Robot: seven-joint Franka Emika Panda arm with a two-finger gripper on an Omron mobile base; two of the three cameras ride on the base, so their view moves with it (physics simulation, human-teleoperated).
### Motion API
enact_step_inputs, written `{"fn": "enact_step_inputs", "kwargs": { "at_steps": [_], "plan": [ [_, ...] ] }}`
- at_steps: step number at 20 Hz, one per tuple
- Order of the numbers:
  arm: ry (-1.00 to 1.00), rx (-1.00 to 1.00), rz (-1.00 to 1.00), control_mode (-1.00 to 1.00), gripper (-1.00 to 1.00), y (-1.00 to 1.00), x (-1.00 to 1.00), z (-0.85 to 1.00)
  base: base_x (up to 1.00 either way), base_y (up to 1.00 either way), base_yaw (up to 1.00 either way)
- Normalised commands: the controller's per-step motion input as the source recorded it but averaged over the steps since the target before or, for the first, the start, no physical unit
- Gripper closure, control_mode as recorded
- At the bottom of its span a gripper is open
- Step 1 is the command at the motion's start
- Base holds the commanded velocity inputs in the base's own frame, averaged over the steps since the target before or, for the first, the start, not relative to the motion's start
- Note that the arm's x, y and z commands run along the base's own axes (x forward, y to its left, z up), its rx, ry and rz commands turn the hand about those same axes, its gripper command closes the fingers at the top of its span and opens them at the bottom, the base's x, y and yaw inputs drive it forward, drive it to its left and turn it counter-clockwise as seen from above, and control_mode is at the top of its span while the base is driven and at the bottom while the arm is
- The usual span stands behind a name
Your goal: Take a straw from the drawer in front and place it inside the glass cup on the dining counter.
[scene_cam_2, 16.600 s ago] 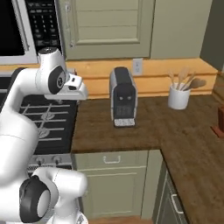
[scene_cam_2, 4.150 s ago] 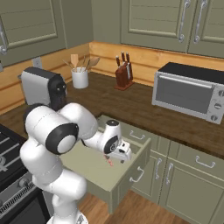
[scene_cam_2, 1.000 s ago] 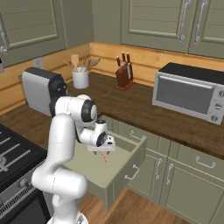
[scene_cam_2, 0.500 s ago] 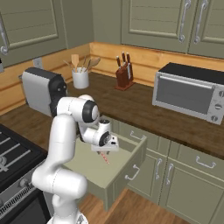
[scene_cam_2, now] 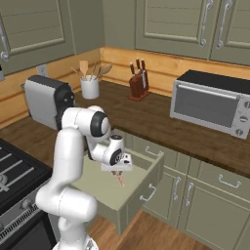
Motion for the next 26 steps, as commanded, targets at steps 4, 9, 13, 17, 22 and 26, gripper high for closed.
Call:
{"fn": "enact_step_inputs", "kwargs": {
  "at_steps": [4,9,13,17,22,26],
  "plan": [
    [0.0,0.0,0.0,-1.0,1.0,0.13,-0.48,0.13,0.0,0.0,0.0],
    [-0.01,0.0,0.0,-1.0,1.0,0.19,-0.44,0.74,0.0,0.0,0.0],
    [0.0,0.0,0.0,-1.0,1.0,0.12,-0.28,1.0,0.0,0.0,0.0],
    [0.0,0.0,-0.03,-1.0,1.0,0.01,-0.26,1.0,0.0,0.0,0.0],
    [0.0,0.0,-0.04,-1.0,1.0,0.0,-0.27,1.0,0.0,0.0,0.0],
    [0.0,0.0,-0.04,-1.0,1.0,0.0,-0.36,1.0,0.0,0.0,0.0]
  ]
}}
